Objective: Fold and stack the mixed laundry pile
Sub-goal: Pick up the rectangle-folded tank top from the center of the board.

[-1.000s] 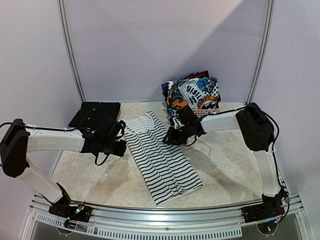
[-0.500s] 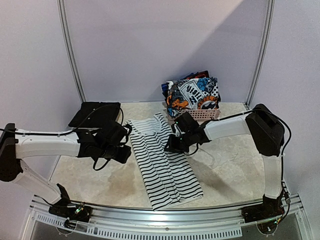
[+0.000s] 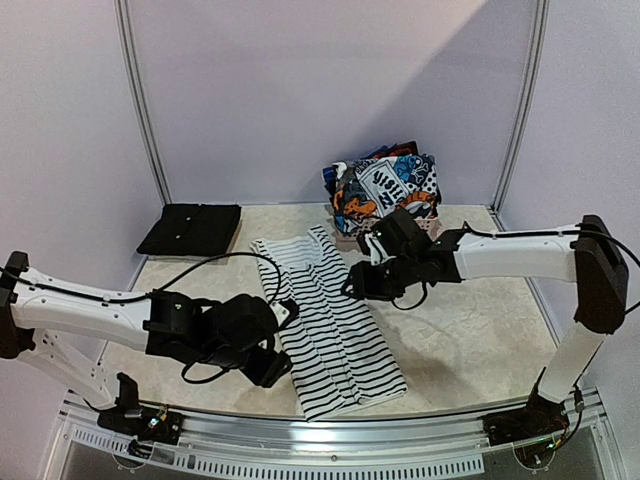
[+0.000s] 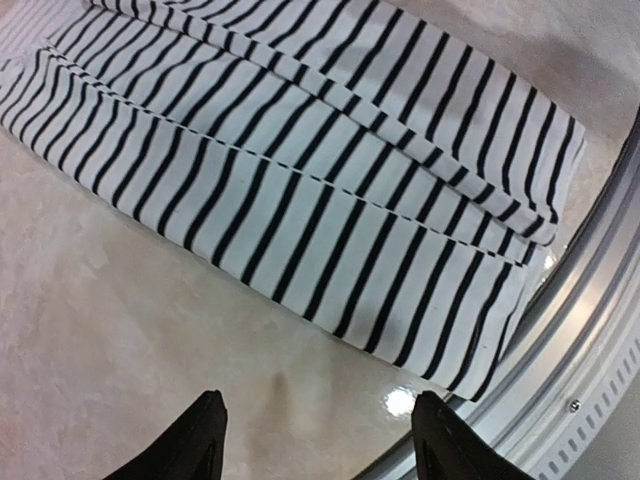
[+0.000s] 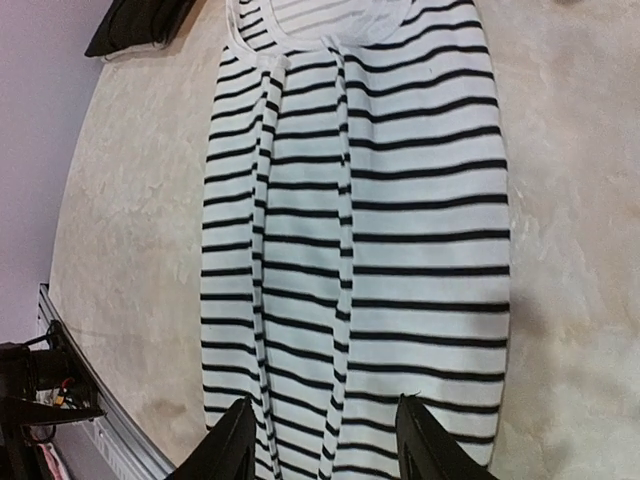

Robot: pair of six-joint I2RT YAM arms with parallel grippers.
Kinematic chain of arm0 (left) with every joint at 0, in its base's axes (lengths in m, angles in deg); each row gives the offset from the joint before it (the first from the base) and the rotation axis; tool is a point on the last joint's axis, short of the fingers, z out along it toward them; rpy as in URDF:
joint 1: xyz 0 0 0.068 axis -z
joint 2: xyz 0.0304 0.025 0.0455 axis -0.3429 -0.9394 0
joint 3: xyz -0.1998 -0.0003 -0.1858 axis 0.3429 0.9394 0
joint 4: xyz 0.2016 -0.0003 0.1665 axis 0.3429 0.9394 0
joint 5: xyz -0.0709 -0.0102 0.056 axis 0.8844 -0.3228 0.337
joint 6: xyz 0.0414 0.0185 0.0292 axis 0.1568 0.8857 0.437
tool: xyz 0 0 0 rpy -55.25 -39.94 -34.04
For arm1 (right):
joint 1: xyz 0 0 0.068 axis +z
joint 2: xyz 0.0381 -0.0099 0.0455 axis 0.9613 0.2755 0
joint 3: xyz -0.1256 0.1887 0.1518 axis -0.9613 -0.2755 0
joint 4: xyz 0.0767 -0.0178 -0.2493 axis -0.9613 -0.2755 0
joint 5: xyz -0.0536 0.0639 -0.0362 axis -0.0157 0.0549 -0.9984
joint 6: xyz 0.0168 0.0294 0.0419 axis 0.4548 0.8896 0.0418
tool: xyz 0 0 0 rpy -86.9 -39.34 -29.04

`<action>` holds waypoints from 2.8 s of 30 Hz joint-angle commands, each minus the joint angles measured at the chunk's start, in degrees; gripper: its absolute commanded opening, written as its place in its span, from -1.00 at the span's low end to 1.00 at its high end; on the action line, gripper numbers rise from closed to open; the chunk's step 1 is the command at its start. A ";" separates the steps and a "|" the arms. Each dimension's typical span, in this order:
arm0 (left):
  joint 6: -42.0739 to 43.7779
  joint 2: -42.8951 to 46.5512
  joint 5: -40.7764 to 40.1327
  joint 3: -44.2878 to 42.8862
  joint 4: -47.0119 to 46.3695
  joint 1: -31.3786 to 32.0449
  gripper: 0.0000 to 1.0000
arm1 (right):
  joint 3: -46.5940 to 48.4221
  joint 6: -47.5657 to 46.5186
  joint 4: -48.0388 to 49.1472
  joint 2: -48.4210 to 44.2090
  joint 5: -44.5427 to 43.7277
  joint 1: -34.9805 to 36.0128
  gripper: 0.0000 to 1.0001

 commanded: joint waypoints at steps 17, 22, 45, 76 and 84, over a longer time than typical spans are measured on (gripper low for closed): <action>-9.55 -14.95 4.11 -4.42 0.12 15.52 0.26 | -22.94 3.57 -8.45 -23.05 -7.70 6.07 0.47; -8.11 -17.98 2.55 -6.20 0.06 16.59 0.16 | -25.93 4.52 -8.10 -24.59 -7.74 6.28 0.43; -5.61 -28.01 -4.44 -11.63 2.60 16.68 -1.00 | -27.31 4.69 -7.23 -21.68 -8.64 9.54 0.37; -7.10 -27.54 -5.36 -10.14 2.07 16.68 -1.00 | -35.11 9.43 -1.93 -19.45 -0.36 16.10 -0.42; -7.14 -27.49 -5.33 -10.13 2.04 16.75 -1.00 | -35.24 10.06 -1.52 -18.91 -1.68 16.56 -0.72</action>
